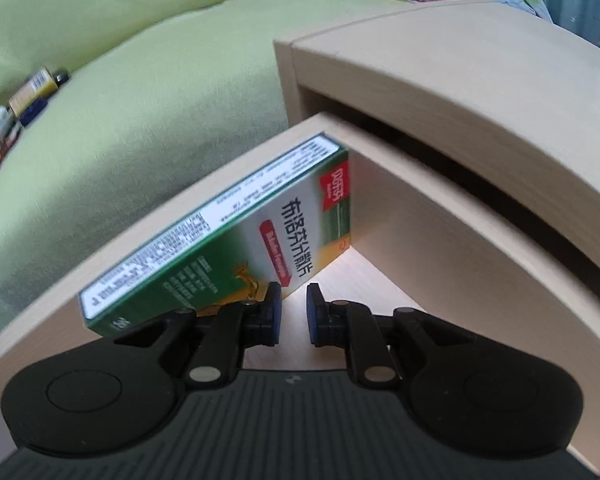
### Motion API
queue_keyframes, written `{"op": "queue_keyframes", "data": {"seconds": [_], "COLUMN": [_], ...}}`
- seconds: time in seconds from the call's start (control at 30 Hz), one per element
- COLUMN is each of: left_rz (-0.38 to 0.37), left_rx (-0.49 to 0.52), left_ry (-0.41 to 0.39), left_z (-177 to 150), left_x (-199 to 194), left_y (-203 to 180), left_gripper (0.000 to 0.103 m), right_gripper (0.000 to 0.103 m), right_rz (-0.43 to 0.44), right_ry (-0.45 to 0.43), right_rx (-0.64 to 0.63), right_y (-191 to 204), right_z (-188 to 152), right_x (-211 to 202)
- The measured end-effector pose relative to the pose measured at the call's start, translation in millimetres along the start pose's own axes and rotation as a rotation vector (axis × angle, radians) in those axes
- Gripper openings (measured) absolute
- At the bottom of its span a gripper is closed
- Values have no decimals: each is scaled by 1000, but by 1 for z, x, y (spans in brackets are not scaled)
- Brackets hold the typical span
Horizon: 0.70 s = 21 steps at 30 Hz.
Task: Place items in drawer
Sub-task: 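Push the box upright against the drawer side with the right gripper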
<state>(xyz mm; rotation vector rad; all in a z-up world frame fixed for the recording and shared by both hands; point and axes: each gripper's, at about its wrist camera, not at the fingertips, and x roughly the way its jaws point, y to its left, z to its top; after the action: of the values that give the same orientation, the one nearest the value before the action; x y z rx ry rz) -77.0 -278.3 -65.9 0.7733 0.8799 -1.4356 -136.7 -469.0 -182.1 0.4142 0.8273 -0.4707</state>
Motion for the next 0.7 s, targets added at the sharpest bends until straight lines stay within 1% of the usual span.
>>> {"op": "queue_keyframes", "data": {"seconds": [0.13,0.2,0.3,0.37,0.4,0.5,0.6,0.63,0.7], "left_rz": [6,7,9,12,12,14,16,16,17], "left_rx": [1,7,13,9,6,-2,-6,-7,-9], "left_ry": [-3,-6,-10,-9,-7,-1,2,2,1], "left_z": [-2,-3,-6,-8,-8,-9,-10,-10,-10], "left_x": [-2,-3,-6,-8,-8,-7,-7,-7,-7], "left_y": [-1,-3,-3,-3,-2,-1,-1,-1,0], "left_gripper": [102,102,102,102,102,102,102,102,102], "right_gripper": [13,13,13,12,12,12,12,10,6], "right_rz": [49,133,297,369,388,404,388,374,363], "right_ry": [12,46,99,115,119,109,67,55,58], "right_rx": [-4,-8,3,5,8,20,59,73,95], "right_y": [0,1,4,8,11,20,23,23,22], "right_z": [-8,-16,-29,-34,-36,-33,-26,-24,-21], "right_x": [-22,-33,-42,-43,-41,-32,-26,-25,-22]}}
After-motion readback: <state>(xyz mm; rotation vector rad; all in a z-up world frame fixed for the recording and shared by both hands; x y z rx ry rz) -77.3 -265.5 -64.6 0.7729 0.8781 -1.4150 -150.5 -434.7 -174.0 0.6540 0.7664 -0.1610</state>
